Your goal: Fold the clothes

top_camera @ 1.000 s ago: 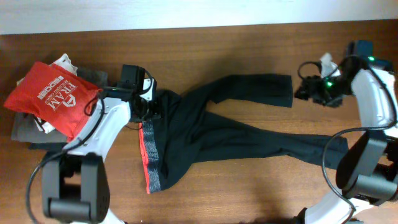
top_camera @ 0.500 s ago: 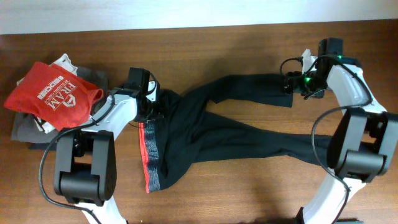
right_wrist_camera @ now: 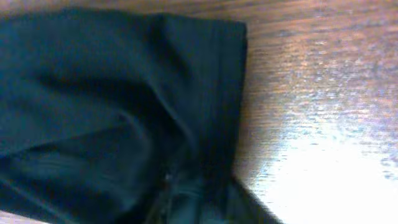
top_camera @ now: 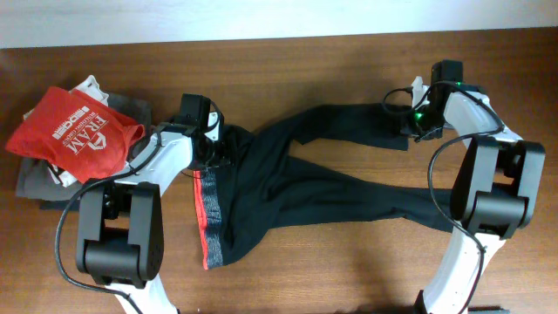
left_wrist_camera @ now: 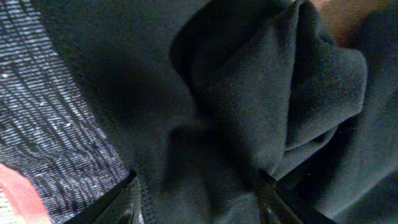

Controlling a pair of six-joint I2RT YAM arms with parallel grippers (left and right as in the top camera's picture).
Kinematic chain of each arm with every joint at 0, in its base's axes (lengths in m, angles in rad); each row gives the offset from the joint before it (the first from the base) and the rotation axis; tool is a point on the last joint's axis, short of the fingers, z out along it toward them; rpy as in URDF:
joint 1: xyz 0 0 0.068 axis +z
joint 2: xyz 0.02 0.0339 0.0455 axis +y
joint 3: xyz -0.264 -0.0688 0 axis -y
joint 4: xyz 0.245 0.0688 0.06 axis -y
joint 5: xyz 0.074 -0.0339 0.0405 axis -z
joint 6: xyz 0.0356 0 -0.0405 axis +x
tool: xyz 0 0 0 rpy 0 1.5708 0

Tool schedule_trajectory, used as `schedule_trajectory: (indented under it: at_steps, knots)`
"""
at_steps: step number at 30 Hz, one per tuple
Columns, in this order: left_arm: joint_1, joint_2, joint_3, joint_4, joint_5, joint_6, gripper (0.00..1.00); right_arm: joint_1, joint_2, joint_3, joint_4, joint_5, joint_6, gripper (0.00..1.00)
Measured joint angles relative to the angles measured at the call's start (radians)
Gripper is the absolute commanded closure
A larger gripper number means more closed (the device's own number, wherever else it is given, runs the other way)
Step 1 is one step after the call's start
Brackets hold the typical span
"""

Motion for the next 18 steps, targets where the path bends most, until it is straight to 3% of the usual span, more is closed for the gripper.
schedule_trajectory:
  at_steps: [5, 12, 16, 18]
  knots:
    - [0.000, 0.000, 0.000, 0.000, 0.000, 0.000, 0.39, -0.004, 0.005, 0.013, -0.026, 0.033, 0.010, 0.96]
    - [0.000, 0.000, 0.000, 0.002, -0.005, 0.000, 0.39, -0.083, 0.010, 0.174, -0.193, 0.320, 0.104, 0.96]
    - [0.000, 0.002, 0.001, 0.004, -0.013, 0.000, 0.39, -0.163, 0.010, 0.337, -0.232, 0.423, 0.135, 0.88]
    - [0.000, 0.002, 0.002, 0.004, -0.015, 0.000, 0.39, -0.194, 0.010, 0.402, -0.233, 0.453, 0.142, 0.78]
